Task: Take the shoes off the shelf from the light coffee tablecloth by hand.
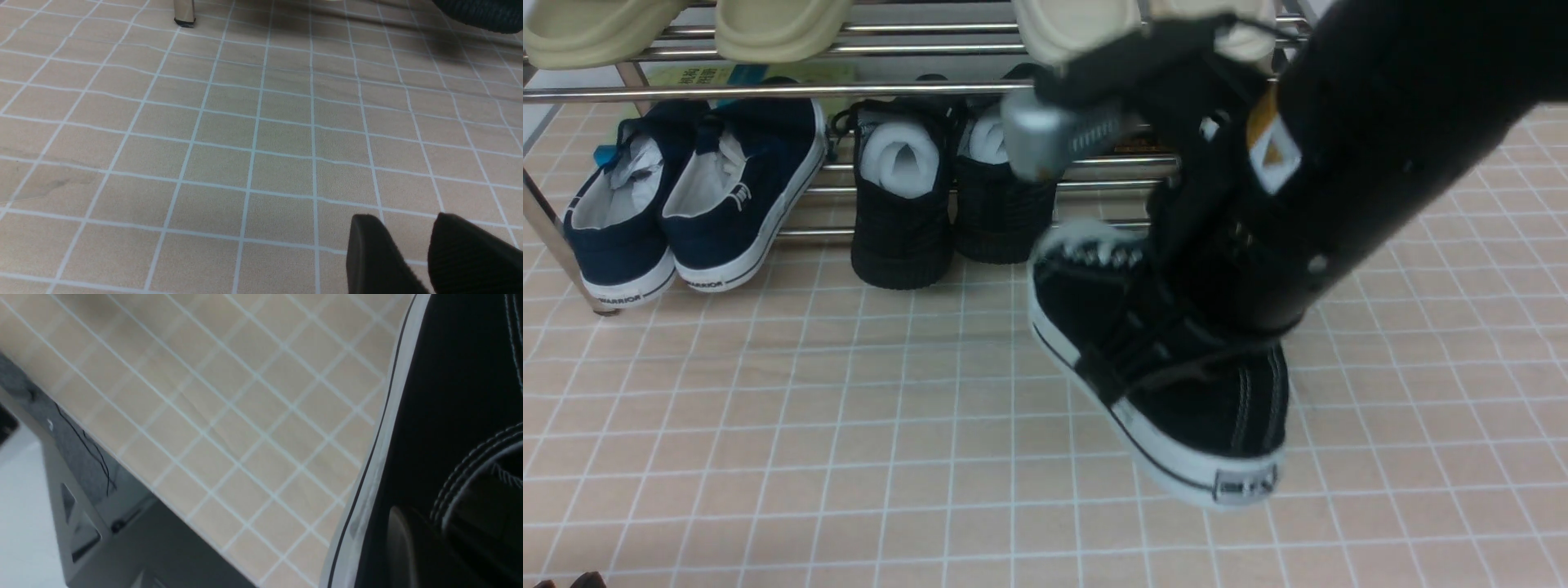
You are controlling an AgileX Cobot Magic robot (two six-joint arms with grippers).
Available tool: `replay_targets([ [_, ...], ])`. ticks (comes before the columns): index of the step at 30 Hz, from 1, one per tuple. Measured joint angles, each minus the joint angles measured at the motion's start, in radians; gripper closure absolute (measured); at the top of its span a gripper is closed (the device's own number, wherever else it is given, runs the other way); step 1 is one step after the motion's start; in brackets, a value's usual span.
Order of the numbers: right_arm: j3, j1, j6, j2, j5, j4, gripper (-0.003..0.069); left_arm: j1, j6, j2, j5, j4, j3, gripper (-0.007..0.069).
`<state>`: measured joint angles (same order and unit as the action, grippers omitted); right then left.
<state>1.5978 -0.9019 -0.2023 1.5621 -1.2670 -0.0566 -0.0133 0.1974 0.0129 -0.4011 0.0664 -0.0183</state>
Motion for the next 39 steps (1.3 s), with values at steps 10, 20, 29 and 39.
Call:
replay_targets([
  [10, -0.136, 0.000, -0.153, 0.087, 0.173, 0.103, 0.0645, 0.000, 0.000, 0.000, 0.000, 0.000, 0.000, 0.0384],
  [20, -0.136, 0.000, -0.180, 0.221, 0.405, 0.114, 0.0642, 0.000, 0.000, 0.000, 0.000, 0.000, 0.000, 0.0384],
  [29, -0.137, 0.000, -0.289, 0.270, 0.455, 0.169, 0.0641, 0.000, 0.000, 0.000, 0.000, 0.000, 0.000, 0.0384],
  [39, -0.137, 0.000, -0.386, 0.273, 0.467, 0.181, 0.0626, 0.000, 0.000, 0.000, 0.000, 0.000, 0.000, 0.0384],
])
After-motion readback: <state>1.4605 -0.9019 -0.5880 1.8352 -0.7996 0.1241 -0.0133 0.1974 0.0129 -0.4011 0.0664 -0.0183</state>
